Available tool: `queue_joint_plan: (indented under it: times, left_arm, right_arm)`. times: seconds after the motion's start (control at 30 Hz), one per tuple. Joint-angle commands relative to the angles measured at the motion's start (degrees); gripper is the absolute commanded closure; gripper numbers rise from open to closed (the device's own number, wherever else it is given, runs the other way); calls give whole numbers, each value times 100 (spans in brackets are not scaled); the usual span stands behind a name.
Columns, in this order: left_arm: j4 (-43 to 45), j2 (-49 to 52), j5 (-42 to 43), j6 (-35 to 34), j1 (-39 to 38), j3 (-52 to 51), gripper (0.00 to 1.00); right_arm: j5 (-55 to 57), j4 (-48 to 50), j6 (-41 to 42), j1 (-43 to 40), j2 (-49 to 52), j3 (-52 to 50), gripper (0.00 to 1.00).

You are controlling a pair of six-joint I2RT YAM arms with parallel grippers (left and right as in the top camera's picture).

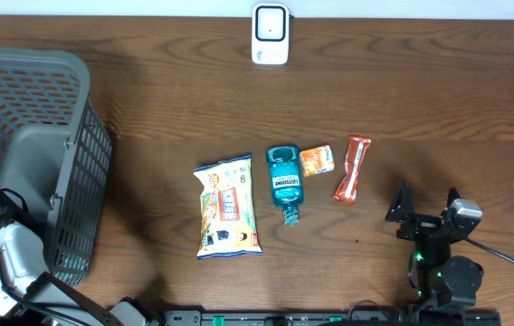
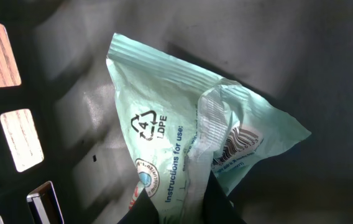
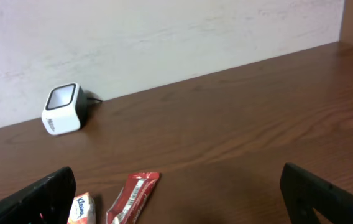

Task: Scan the item barcode
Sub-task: 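Reach the left gripper into the basket and grasp the mint-green pouch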

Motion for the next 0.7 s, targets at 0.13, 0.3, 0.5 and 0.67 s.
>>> queue_joint_plan:
  times: [0.13, 0.3, 0.5, 0.67]
  left_arm:
    - [-332, -57, 514, 52, 35, 474, 93]
    - [-1071, -706, 1322, 48, 35, 2046, 93]
    - [-697, -1725, 3340, -221, -17, 3438, 93]
    - [-4, -2387, 4962, -382, -649, 3456, 93]
  right_arm:
    - [9, -17, 63, 35, -33, -9, 1]
    - [9, -17, 63, 35, -33, -9, 1]
    - [9, -17, 63, 35, -33, -9, 1]
    - [9, -17, 63, 35, -31, -9, 1]
